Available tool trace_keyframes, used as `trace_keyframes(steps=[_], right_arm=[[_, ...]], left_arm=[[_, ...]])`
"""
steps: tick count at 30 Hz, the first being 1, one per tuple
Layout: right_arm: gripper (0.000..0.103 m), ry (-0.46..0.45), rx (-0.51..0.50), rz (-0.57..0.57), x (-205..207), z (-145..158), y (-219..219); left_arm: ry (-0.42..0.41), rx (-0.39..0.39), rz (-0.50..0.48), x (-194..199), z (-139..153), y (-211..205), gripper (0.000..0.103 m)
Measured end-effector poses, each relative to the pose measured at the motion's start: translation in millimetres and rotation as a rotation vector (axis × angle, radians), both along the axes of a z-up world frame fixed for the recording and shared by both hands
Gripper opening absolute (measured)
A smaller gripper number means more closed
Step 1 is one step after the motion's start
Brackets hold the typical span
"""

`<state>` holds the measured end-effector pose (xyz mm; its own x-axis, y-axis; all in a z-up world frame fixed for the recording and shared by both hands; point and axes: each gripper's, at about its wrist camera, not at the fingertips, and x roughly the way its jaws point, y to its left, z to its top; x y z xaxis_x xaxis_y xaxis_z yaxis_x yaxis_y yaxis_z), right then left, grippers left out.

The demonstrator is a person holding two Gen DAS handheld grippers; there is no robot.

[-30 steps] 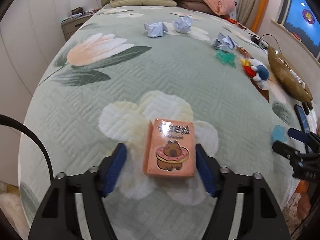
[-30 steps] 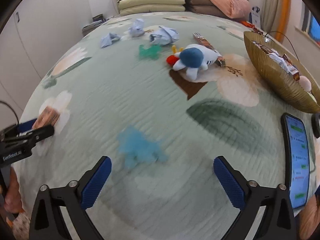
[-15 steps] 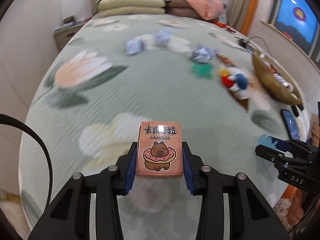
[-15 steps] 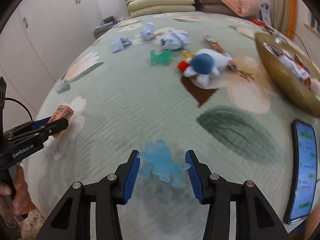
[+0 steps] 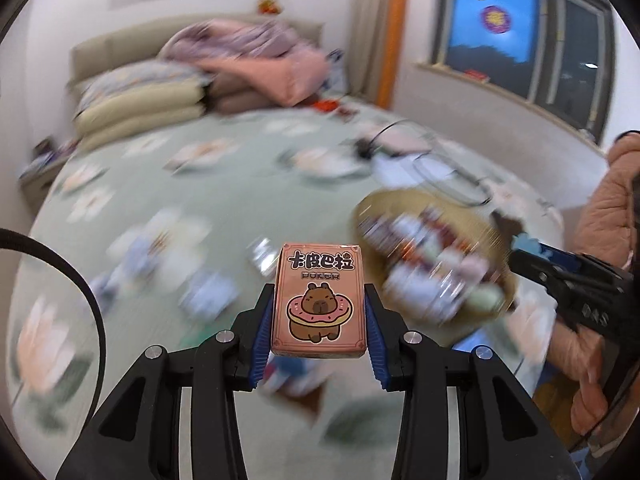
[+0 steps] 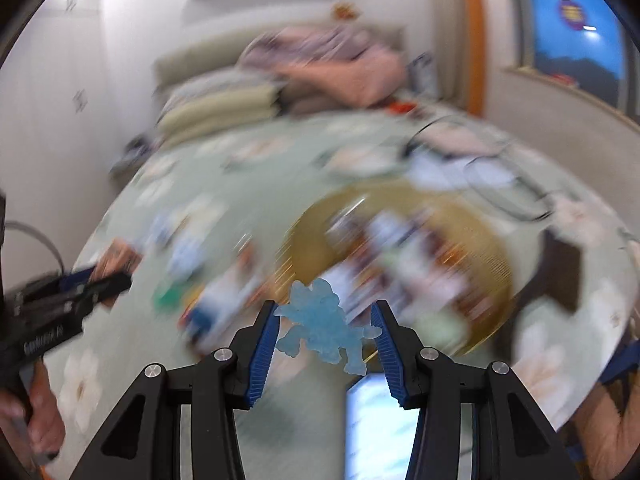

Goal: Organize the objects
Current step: 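Carry the candy box and jelly toy to the gold plate and open both tools, then move both open tools back to the clutter on the bedspread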

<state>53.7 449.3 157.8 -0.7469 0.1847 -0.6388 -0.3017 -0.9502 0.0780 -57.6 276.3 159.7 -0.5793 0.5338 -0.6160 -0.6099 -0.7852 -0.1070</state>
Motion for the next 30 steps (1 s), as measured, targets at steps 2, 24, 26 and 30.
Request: trace_keyframes(steps=[2,24,26,30], right_arm=[[0.047,0.023,-0.022,-0.048,-7,14,37],[0.077,-0.065,-0.165,-0.027,-21,-27,98],[0.078,-0.074,-0.167,0.019,-15,-27,78],[0.078,-0.072,-0.175,0.127,-18,-20,28]], left_arm=[[-0.002,0.029,-0.045,-12,5,32,0.038],[-0.125,0.043,0.099,-59,-27,-6,0.07],[-0.118,0.042,0.148,-58,-22,-35,0.07],[-0.021,0.0,0.32,-31,-14,-116,0.07]])
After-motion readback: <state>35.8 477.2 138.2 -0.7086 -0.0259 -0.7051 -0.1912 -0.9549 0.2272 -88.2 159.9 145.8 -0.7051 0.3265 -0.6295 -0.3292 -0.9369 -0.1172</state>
